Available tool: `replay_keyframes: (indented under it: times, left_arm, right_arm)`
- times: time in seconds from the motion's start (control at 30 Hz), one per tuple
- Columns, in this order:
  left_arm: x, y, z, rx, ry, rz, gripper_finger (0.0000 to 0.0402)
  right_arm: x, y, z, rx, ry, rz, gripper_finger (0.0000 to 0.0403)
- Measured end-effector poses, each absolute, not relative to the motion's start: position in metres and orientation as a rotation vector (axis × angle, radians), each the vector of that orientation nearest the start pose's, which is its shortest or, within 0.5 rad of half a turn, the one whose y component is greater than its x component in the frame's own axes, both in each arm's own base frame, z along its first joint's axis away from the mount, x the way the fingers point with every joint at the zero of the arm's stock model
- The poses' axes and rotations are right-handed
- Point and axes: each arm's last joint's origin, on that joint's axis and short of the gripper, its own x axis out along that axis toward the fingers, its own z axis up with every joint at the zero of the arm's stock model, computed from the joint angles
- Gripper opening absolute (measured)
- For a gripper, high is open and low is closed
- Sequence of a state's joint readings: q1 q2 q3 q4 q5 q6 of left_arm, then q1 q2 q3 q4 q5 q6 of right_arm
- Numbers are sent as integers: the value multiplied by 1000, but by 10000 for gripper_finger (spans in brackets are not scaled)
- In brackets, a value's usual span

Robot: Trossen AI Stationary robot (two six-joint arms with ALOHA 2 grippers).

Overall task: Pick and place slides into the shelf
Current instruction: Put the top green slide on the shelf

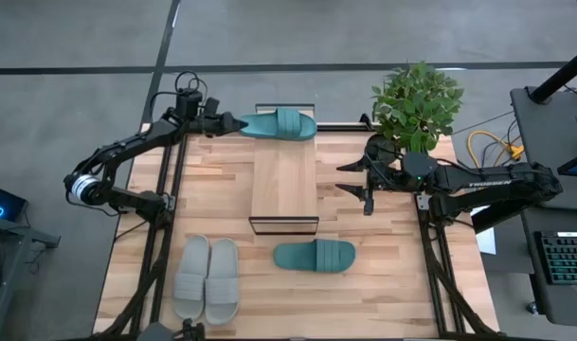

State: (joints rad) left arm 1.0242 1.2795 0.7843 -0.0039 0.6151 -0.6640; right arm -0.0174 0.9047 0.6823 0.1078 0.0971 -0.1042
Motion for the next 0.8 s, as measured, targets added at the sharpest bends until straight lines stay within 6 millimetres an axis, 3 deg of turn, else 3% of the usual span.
replay_keyframes:
  times: [0.3, 0.67, 0.8]
  left_arm:
    - [149, 214, 252, -1006, 246, 426, 294]
    - [126, 197, 281, -819, 190, 443, 295]
    - [119, 185, 296, -664, 164, 424, 295]
  right_arm:
    - [205, -6, 304, -108, 121, -108, 203]
    - [205, -6, 303, -109, 139, -106, 203]
    - [205, -6, 302, -109, 146, -106, 203]
